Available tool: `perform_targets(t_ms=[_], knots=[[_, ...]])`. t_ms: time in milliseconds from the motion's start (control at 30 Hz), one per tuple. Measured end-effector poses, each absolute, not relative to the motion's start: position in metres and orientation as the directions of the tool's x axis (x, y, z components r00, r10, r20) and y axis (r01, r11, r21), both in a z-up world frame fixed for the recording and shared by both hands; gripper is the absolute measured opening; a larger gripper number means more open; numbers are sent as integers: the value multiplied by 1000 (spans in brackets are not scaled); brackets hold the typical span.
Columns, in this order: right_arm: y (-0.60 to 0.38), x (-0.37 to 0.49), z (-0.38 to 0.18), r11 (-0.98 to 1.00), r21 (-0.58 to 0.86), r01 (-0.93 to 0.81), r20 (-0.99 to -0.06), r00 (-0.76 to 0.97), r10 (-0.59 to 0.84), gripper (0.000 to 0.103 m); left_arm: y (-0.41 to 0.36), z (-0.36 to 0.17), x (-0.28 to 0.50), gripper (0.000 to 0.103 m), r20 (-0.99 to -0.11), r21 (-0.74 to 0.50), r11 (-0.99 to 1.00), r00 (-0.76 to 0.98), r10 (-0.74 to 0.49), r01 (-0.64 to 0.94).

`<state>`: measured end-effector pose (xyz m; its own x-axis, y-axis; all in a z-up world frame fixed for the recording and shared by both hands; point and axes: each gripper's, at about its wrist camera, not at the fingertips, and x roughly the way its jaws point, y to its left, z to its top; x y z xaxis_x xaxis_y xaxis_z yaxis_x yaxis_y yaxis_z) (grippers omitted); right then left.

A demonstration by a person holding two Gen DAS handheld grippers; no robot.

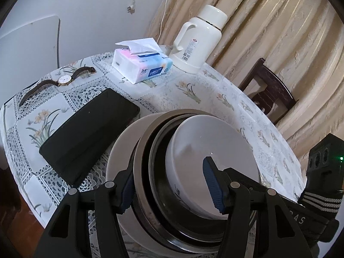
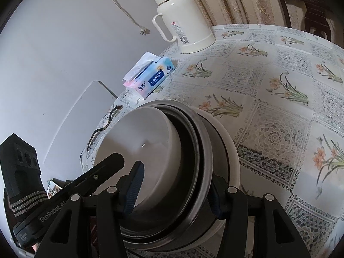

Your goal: Organize plates and bowls

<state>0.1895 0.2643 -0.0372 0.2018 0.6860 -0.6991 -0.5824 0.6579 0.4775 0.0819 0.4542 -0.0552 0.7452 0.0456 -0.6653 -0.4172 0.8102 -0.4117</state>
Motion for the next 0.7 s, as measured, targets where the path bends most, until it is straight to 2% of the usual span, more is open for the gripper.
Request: perform_targets(t_ms=[133, 233, 533, 700], knots=[[263, 187, -31, 660, 443, -607, -681, 251, 688, 59, 454, -54, 84, 59, -658, -414, 814, 752, 42, -408], [259, 186, -25, 656, 433, -618, -661, 276, 698, 66, 455, -54, 86, 59, -663, -416, 811, 748, 39, -411], [241, 189, -19, 665, 441, -603, -632, 319, 707, 67, 455, -50, 80, 65, -658, -441, 800, 752, 20, -407], [233, 190, -21, 670, 459, -583, -628, 321, 709, 68, 453, -46, 76, 65, -654, -441, 802, 756, 20, -403]])
